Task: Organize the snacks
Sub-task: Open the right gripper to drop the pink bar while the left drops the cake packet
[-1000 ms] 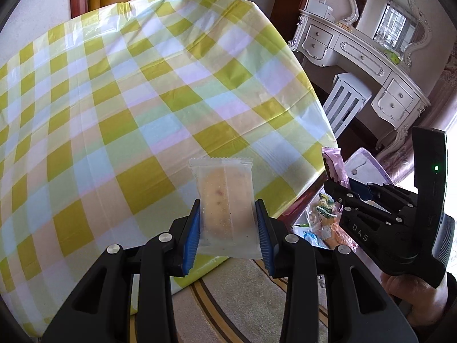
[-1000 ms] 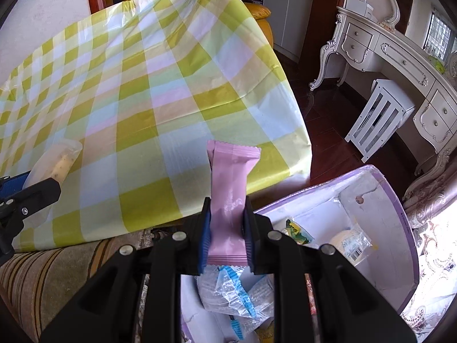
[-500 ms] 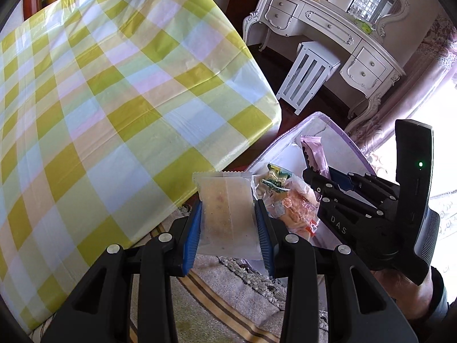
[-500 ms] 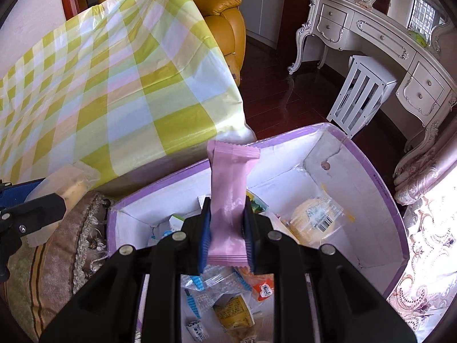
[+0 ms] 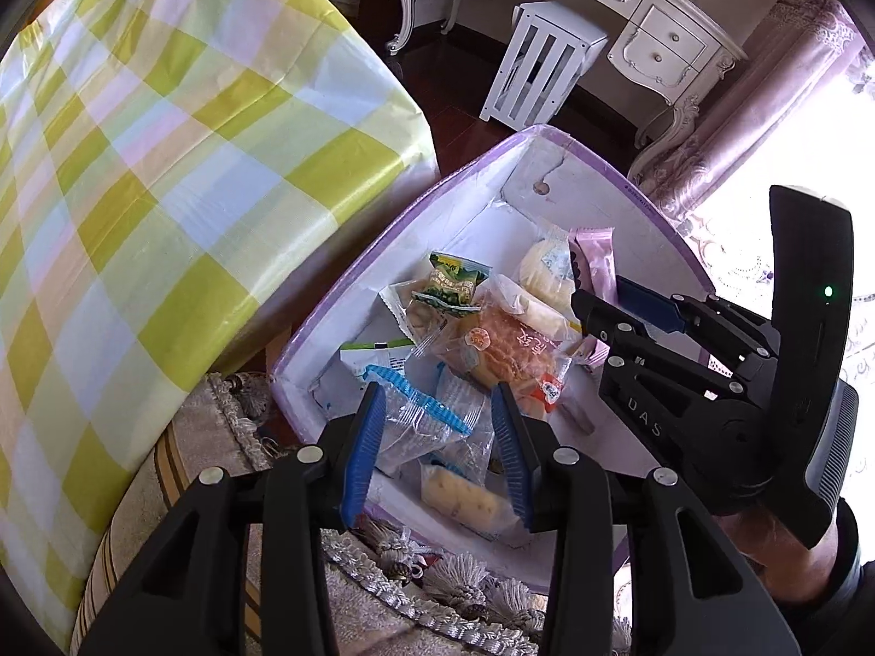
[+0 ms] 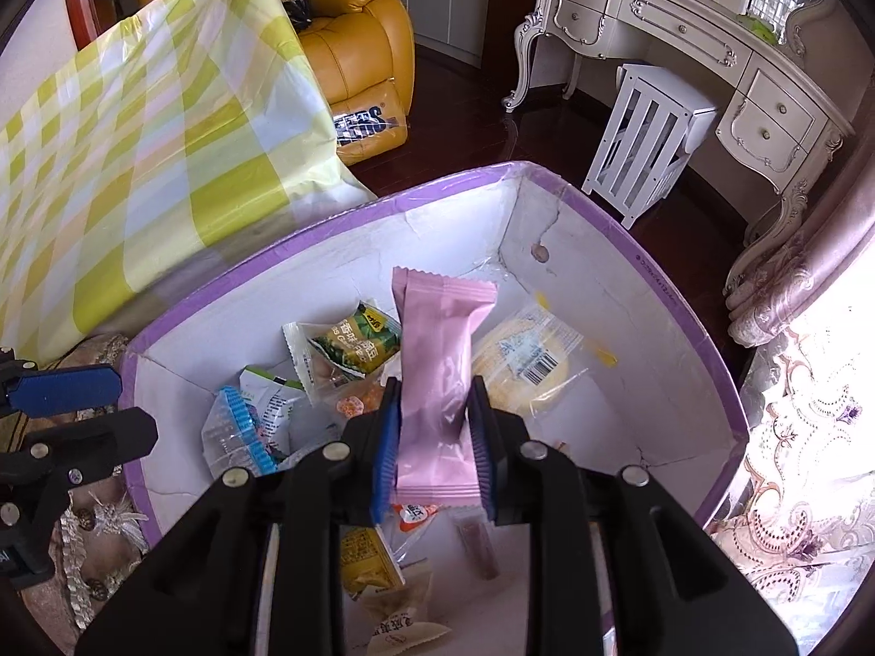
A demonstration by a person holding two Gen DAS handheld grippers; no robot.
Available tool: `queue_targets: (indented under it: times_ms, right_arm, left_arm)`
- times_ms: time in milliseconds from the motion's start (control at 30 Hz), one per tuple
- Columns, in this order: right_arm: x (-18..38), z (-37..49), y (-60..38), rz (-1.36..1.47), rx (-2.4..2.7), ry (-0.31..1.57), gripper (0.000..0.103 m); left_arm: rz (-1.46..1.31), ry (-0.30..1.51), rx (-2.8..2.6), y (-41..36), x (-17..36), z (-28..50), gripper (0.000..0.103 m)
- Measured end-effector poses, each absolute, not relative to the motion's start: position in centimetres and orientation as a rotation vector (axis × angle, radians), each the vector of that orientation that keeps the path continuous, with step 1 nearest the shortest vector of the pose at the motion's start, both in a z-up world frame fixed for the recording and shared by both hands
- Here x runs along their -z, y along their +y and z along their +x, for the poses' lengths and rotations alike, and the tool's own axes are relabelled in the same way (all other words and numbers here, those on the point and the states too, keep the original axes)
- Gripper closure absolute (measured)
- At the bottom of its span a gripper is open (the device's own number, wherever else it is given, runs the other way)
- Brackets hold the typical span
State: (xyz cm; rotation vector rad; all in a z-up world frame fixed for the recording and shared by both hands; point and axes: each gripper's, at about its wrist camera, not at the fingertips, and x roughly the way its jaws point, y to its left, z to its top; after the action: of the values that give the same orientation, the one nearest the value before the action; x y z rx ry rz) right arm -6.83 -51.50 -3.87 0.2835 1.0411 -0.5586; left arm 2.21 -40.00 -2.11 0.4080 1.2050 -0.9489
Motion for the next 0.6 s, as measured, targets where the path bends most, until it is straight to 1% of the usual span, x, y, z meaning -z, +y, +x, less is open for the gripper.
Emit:
queue_targets:
  times_ms: [33,67,100,133,233,433,600]
  right_arm:
    - [3.7,-7.1,-51.5,0.282,0.568,1.038,0.061]
    - [3.6,-7.3,-51.5,0.279,0.579,1.036,0.056]
    - [3.4,-7.6,-51.5,0.278,0.587,1.034,0.05]
    - [3.2,-7.9,-51.5,0.28,0.594,1.033,0.047]
    - [2.6,-8.8,-51.3,0.295,0.599,1.031,0.045]
    - [1.0,-10.6,-50.0,0.288,0.59,1.026,0.044]
    - [-0.5,-12.0,-48.8,0.278,0.587,1.024,0.044]
  left_arm:
    - [0.413,1.197,0.945,-40.0,2.0,2.0,0.048]
    - [0.41,1.188,0.94,-39.8,1.7,2.0,0.038]
    - [0.397,1.185,0.937,-39.4,1.4,1.9,0.035]
    - [0.375,1.193,0.938,-39.0,1.2,1.7,0.033]
    - [0.302,1.235,0.95,-37.5,0.8,1.1,0.033]
    - [0.177,1.295,0.95,-34.0,0.1,-1.3,0.033]
    - [0.192,1.185,0.89,-32.2,-1.4,-3.7,0.032]
